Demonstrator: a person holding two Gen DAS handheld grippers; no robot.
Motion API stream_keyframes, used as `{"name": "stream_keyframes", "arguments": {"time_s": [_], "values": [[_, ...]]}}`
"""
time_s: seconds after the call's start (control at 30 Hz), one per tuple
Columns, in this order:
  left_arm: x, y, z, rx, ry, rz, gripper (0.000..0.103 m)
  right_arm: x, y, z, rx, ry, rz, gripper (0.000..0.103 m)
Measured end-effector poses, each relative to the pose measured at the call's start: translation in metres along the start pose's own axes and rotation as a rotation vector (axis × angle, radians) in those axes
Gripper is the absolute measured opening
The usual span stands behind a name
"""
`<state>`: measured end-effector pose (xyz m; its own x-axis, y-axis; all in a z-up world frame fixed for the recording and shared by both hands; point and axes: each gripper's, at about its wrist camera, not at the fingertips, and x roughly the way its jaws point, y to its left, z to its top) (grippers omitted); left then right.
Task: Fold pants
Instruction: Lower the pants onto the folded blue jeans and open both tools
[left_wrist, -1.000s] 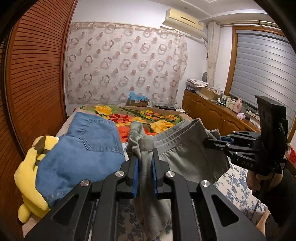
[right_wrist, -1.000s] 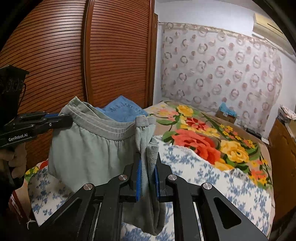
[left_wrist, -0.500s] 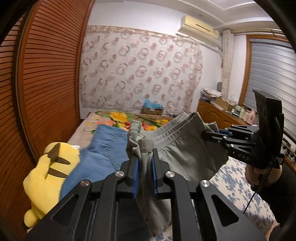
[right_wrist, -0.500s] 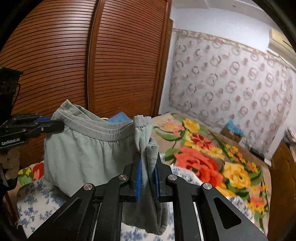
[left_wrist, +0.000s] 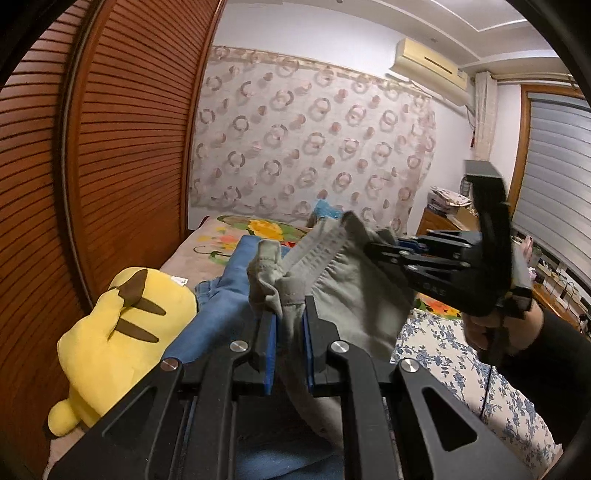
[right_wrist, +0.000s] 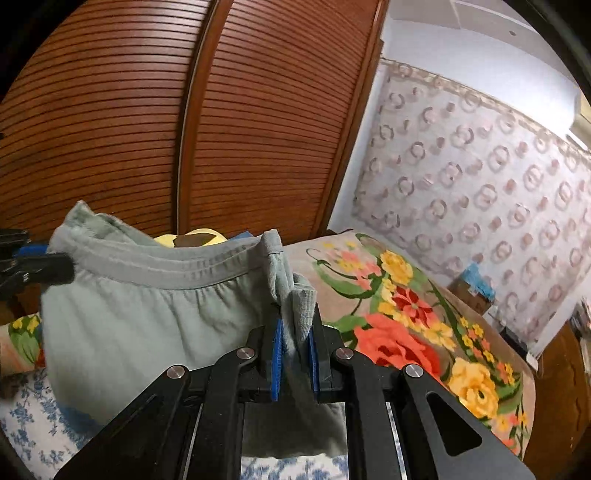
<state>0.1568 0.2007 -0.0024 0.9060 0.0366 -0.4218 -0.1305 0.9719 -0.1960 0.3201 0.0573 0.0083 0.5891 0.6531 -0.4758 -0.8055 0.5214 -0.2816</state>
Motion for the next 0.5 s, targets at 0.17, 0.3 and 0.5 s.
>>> {"name": "stream_keyframes", "arguments": {"time_s": [0.17,0.3,0.5], "values": [[-0.008,0.005,-0.006,-0.033,-0.006,0.006,0.013,0.020,0.004,0.014,-0.029,-0.007,0.028,0.012],[-0.011,0.007,-0.010,-0.050,-0.008,0.013,0.013,0.029,0.009,0.020,-0.050,-0.016,0.060,0.012],[-0.013,0.012,-0.015,-0.081,-0.016,0.042,0.013,0.035,0.007,0.015,-0.062,-0.005,0.082,0.012]]}}
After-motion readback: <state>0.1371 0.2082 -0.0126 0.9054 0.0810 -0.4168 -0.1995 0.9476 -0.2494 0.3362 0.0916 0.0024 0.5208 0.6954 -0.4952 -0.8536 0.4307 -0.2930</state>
